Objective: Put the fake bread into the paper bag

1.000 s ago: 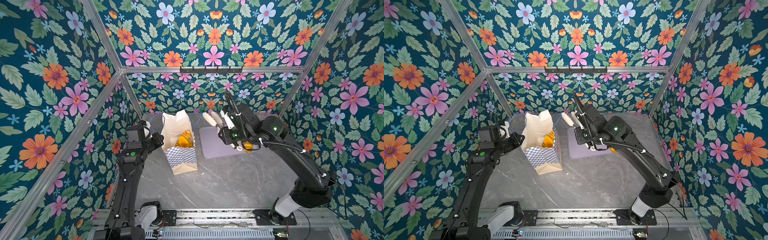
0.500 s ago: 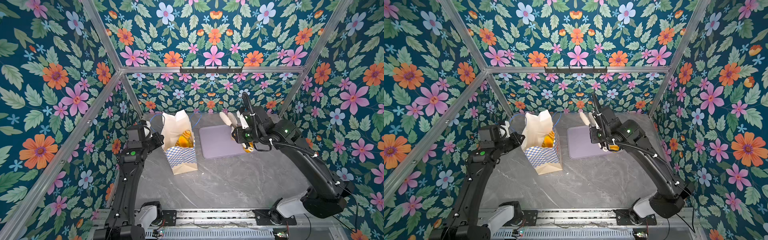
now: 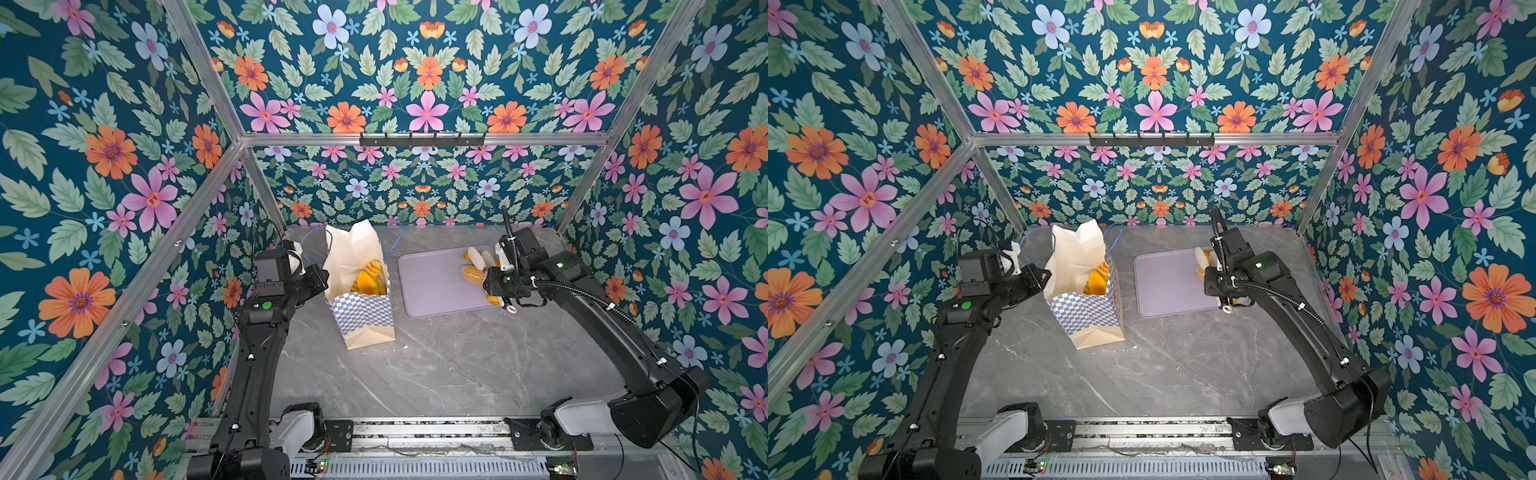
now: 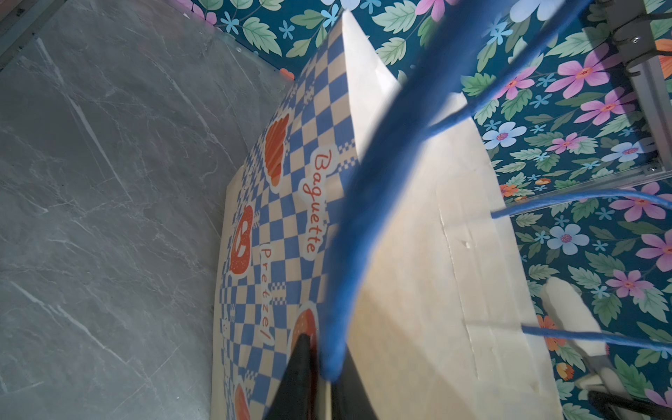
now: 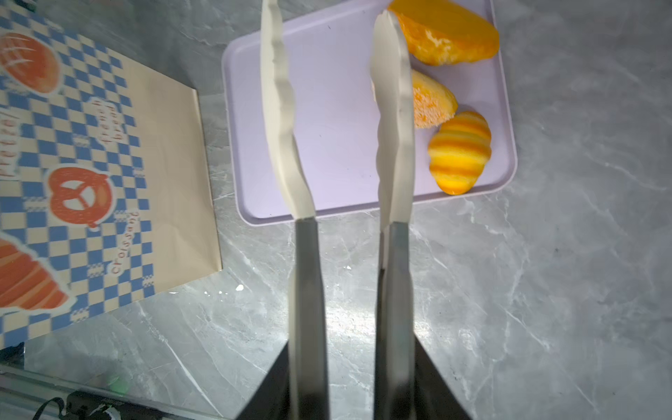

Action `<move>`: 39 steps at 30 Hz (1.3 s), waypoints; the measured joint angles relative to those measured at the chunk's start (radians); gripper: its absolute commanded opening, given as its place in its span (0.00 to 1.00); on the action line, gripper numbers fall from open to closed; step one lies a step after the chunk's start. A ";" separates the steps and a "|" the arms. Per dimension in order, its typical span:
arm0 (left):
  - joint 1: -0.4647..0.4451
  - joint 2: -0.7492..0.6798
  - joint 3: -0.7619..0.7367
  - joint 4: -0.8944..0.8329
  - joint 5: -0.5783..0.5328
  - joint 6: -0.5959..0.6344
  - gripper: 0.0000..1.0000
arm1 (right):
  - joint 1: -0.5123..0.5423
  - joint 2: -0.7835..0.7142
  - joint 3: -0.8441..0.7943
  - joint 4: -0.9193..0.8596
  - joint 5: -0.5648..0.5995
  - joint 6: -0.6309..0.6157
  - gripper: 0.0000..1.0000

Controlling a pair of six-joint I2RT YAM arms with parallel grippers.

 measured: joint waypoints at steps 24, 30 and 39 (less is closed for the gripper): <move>0.000 0.007 -0.031 0.045 0.034 0.000 0.14 | -0.188 0.040 -0.206 0.015 -0.045 -0.013 0.40; 0.000 0.011 -0.031 0.051 0.045 0.000 0.14 | -0.187 0.060 -0.208 -0.032 -0.007 -0.037 0.40; 0.000 0.021 -0.032 0.063 0.071 0.003 0.15 | -0.157 0.116 -0.189 -0.086 0.031 -0.054 0.41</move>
